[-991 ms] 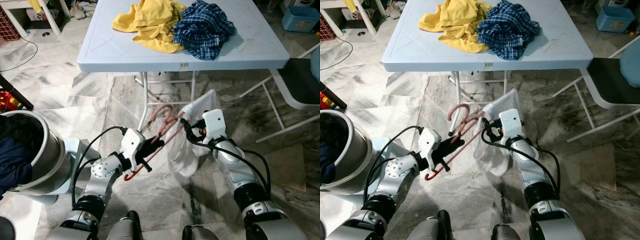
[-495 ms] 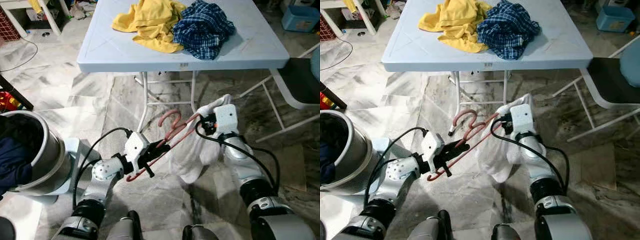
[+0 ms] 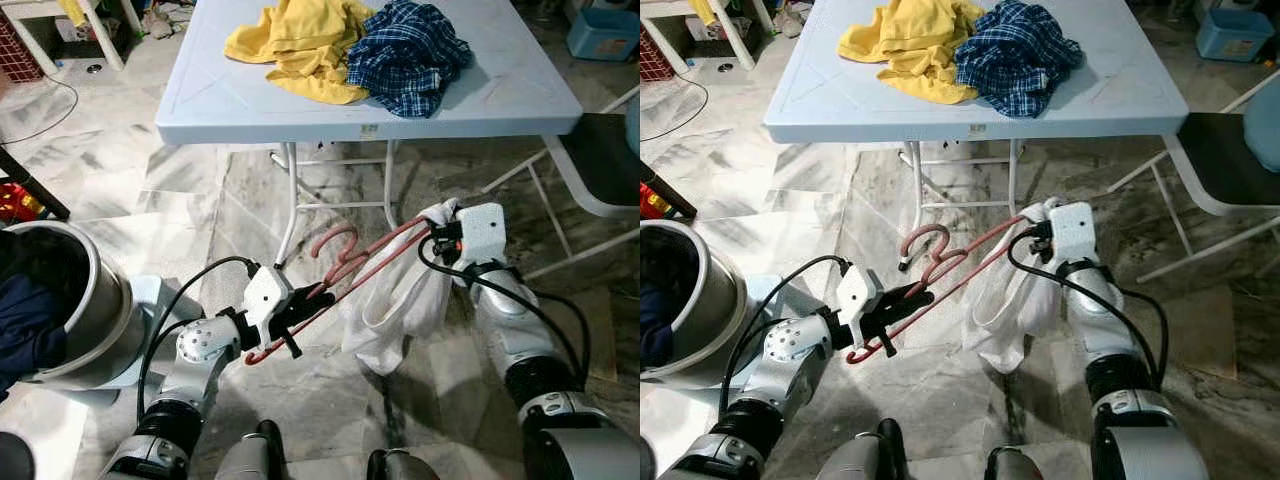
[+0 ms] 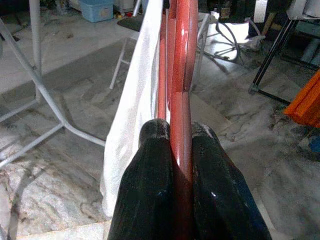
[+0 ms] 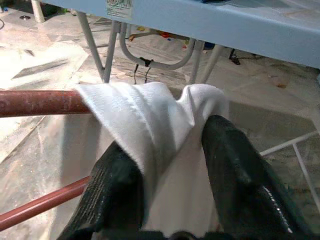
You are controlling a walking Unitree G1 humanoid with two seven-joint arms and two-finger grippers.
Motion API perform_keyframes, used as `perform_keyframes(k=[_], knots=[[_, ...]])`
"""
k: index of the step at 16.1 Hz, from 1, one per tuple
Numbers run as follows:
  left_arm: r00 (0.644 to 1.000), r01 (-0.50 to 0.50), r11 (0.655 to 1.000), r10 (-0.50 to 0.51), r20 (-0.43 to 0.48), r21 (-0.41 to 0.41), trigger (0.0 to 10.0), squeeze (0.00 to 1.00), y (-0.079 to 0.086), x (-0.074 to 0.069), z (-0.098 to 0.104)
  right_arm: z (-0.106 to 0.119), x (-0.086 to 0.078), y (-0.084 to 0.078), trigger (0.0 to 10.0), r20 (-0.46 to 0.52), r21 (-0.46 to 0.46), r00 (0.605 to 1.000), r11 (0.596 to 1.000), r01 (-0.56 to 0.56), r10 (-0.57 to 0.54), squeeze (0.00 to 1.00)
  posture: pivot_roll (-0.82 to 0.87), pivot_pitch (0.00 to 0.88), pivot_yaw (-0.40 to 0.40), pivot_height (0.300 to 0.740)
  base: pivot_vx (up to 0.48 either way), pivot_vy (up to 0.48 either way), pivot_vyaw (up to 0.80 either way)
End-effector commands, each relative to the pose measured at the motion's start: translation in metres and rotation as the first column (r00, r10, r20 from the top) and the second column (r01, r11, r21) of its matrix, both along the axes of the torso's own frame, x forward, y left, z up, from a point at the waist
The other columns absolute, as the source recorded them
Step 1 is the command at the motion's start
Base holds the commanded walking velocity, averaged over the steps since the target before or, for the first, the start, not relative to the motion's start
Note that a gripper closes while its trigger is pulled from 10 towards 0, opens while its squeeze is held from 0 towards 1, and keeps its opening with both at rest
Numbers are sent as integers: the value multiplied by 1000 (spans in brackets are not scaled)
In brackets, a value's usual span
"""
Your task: Hang hanger
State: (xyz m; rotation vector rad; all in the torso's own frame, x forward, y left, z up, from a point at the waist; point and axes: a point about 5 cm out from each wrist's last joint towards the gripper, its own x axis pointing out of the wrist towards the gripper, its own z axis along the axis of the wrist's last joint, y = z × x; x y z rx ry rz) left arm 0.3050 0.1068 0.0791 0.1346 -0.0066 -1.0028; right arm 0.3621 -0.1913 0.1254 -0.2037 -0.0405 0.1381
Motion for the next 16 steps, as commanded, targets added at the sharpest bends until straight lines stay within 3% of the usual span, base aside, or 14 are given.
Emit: perform_keyframes(k=[1, 7, 11, 16], knots=[[1000, 13, 1000, -13, 19, 16, 0, 0, 1, -1, 1, -1, -1, -5, 0, 0, 13, 1000, 1000, 2, -2, 0, -28, 205, 52, 740, 0, 0, 0], [999, 30, 998, -31, 28, 48, 0, 0, 2, -5, -2, 0, 0, -1, 0, -1, 25, 1000, 999, -21, 21, 0, -22, 203, 50, 740, 0, 0, 0], [1000, 13, 996, -15, 21, 85, 0, 0, 7, -6, -7, 1, 0, -8, 0, 0, 27, 1000, 1000, 4, -4, 0, -23, 205, 52, 740, 0, 0, 0], [995, -92, 961, 99, -16, 260, 0, 0, 23, -4, -27, 17, 5, -25, 0, 32, -18, 996, 996, 86, -85, 0, -28, 210, 52, 740, 0, 0, 0]])
